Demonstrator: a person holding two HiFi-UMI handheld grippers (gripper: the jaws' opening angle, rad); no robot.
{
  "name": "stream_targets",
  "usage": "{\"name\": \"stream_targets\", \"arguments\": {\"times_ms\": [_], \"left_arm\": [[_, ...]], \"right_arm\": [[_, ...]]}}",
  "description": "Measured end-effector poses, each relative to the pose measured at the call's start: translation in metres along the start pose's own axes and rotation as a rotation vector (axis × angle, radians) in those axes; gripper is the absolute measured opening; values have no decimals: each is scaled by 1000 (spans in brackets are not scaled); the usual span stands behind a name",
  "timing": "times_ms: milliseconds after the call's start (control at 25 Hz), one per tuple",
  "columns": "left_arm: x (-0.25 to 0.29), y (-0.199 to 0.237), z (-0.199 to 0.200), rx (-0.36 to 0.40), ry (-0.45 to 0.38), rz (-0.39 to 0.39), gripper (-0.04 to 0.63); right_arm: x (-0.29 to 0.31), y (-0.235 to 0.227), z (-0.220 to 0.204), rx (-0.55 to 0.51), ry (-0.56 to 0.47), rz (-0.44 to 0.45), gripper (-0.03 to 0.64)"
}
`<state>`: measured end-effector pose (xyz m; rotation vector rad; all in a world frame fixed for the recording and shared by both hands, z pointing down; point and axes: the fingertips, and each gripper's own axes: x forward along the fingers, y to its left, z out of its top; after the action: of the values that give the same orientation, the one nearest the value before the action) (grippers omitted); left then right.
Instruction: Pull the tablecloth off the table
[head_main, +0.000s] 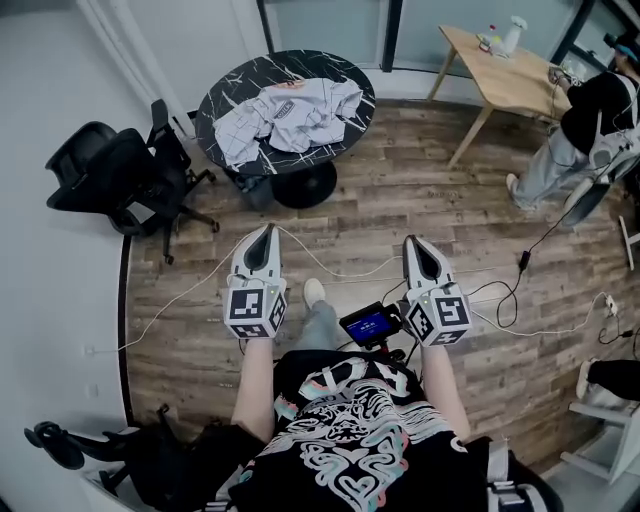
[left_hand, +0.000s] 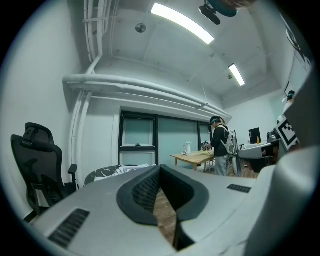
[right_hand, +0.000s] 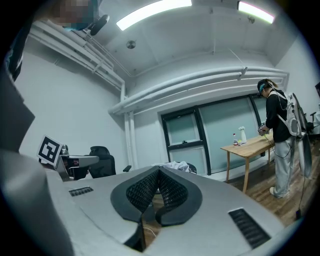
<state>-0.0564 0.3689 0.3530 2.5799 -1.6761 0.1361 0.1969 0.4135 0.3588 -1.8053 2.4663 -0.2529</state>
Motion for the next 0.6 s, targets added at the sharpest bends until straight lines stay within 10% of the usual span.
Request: {"name": "stream_targets", "arguments": {"times_ms": [600], "left_arm": [[146, 81, 9, 3, 27, -5, 20]], "right_arm": [[155, -40, 4, 5, 38, -25, 28]]}}
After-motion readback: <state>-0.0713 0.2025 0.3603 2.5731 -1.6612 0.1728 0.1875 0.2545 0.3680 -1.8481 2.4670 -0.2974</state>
